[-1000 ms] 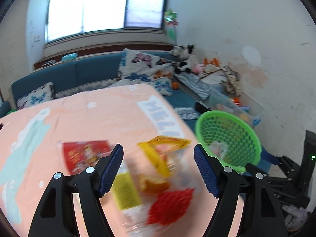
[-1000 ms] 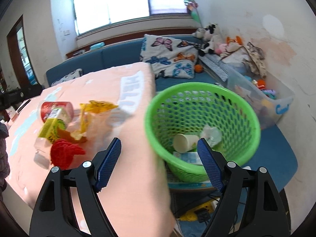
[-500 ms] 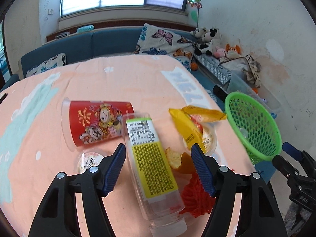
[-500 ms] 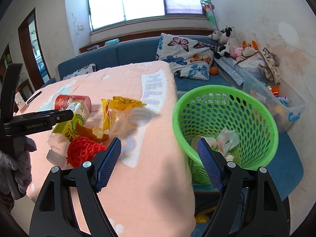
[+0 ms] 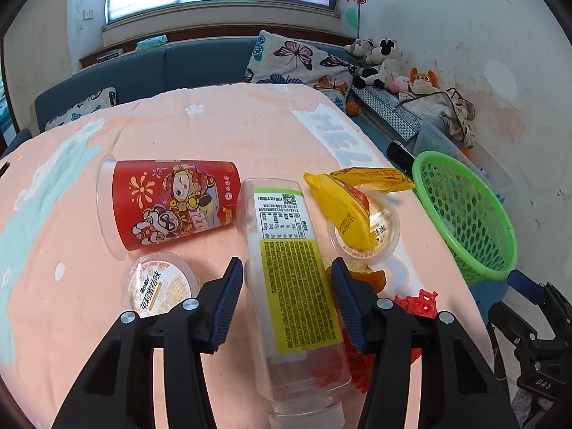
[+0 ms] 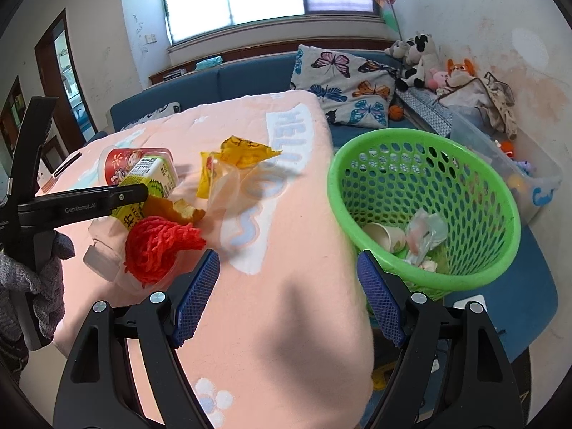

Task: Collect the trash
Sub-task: 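Move both tools back over the table toward the remaining trash, then grasp the yellow-green bottle with the left tool while the right tool grasps the red mesh net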

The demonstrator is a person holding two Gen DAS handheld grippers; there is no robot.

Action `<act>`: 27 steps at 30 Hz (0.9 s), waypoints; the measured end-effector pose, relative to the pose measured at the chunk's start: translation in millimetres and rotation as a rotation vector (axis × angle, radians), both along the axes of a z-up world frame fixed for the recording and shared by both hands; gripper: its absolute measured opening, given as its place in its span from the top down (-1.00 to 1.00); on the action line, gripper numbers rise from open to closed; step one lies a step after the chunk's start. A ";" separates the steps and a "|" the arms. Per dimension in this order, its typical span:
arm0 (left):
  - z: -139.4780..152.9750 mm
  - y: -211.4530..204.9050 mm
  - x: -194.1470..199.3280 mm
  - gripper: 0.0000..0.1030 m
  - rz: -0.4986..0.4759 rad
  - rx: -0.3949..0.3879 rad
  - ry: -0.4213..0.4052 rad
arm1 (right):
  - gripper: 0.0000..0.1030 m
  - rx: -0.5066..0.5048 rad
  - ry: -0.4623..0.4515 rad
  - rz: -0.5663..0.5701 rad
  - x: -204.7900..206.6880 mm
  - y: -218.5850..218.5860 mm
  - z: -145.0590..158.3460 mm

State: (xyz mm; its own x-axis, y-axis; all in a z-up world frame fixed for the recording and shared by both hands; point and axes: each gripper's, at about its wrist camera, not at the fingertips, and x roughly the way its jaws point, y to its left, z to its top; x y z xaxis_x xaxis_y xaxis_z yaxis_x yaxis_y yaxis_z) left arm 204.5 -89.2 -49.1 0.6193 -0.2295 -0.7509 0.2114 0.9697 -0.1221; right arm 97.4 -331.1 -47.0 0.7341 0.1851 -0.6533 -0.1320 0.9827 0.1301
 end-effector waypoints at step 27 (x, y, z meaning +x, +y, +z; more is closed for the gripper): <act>26.3 30.4 -23.9 0.11 0.002 -0.103 -0.049 | -0.53 0.026 0.026 0.198 11.9 75.5 -3.9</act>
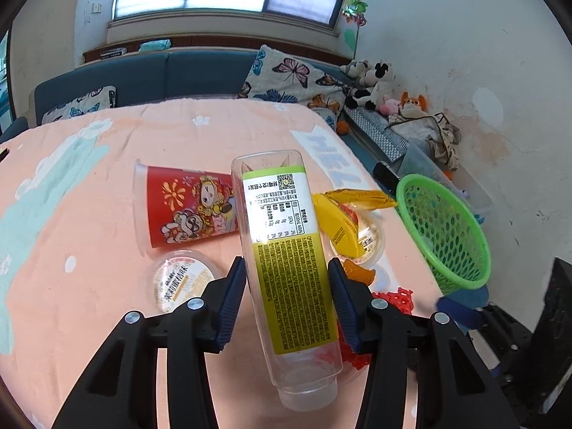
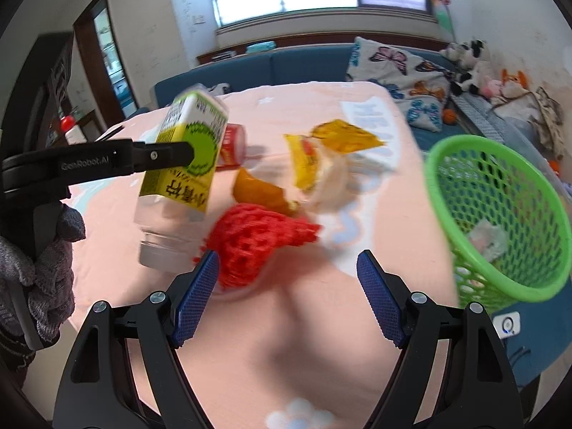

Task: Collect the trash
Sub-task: 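Grasp the yellow-green bottle with the left tool while the right tool grasps the red mesh net, then carry the bottle with the left tool while the right tool carries the net, release both into the green basket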

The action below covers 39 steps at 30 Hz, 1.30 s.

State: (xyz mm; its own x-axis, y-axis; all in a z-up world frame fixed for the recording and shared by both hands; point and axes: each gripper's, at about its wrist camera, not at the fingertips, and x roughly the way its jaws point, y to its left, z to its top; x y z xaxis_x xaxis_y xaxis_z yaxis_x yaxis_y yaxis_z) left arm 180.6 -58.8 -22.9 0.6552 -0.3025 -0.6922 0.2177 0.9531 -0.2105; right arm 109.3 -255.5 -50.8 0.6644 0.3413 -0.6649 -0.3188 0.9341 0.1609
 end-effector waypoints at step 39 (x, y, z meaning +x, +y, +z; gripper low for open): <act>63.1 -2.5 -11.4 0.13 -0.072 -0.043 -0.112 | 0.31 0.064 -0.099 -0.043 -8.3 -22.9 44.9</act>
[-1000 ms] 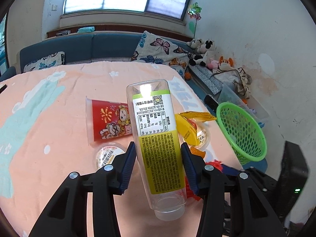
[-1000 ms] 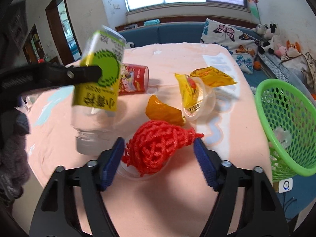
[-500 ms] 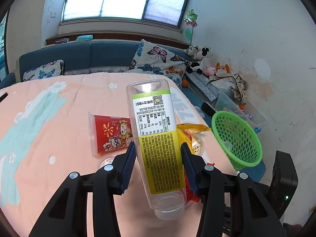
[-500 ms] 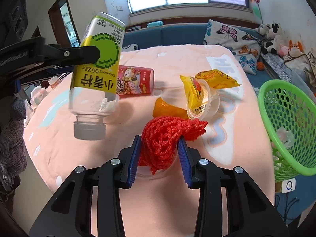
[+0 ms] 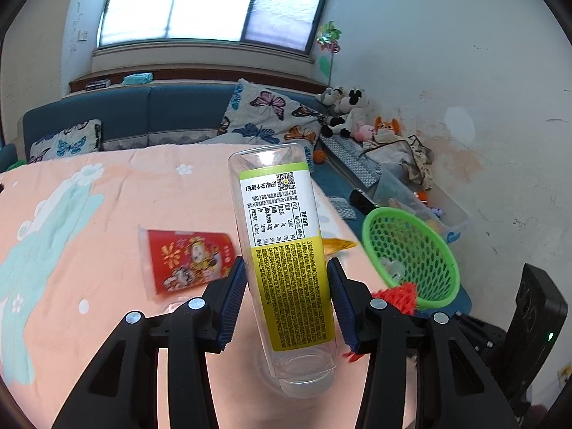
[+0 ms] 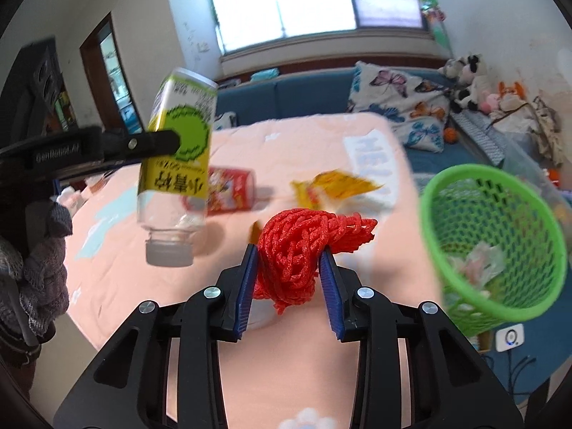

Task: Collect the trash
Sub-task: 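Carry the bottle with the left tool while the right tool carries the net, release both into the green basket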

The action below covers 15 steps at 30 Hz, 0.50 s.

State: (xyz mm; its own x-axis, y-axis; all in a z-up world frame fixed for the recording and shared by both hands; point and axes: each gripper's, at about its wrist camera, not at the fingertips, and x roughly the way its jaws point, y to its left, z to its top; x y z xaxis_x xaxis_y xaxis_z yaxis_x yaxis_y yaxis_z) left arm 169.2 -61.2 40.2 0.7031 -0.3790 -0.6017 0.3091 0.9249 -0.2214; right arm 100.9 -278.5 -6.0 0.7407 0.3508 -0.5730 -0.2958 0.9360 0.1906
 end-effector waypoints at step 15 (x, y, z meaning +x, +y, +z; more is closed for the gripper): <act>12.6 -83.4 28.7 0.13 -0.137 0.012 0.016 | 0.28 -0.112 0.050 -0.334 32.9 -142.7 -14.5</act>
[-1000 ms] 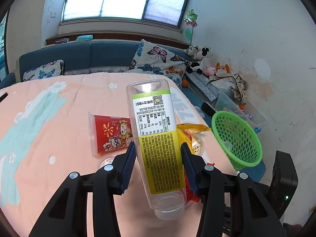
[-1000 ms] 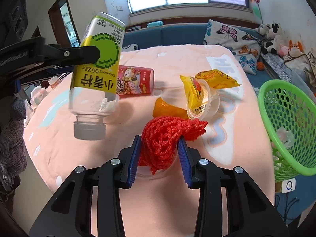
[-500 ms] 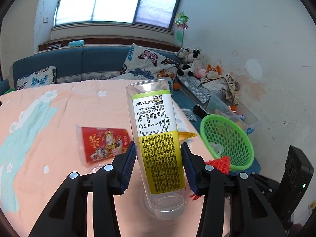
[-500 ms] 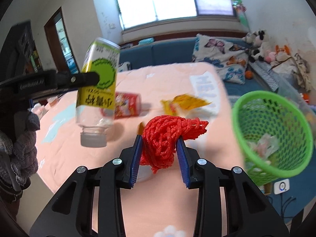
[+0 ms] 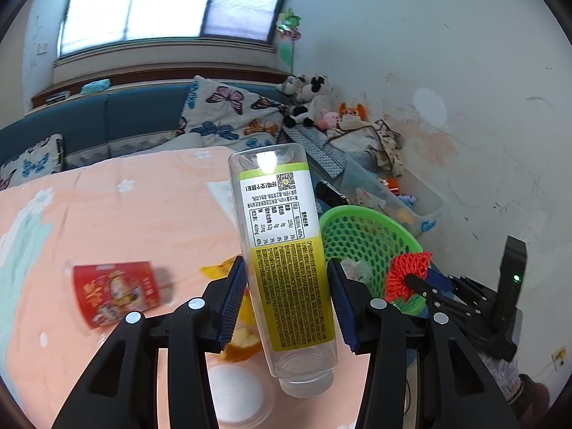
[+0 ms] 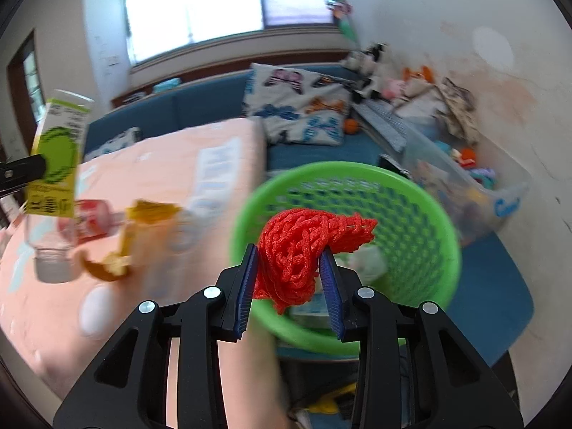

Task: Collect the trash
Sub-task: 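Carry the bottle with the left tool while the right tool carries the net, release both into the green basket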

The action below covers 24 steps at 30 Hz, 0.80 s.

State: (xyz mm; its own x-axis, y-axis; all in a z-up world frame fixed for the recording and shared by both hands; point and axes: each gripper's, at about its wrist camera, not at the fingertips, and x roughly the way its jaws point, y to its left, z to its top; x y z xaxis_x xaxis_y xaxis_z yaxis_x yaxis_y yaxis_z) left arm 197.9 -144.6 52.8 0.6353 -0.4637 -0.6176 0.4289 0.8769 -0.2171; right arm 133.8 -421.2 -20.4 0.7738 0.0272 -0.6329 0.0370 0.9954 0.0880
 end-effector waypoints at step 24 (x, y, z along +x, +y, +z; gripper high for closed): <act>-31.2 -172.8 61.6 0.12 -0.167 0.083 0.043 | -0.24 0.048 0.010 -0.122 -1.8 -79.8 -26.8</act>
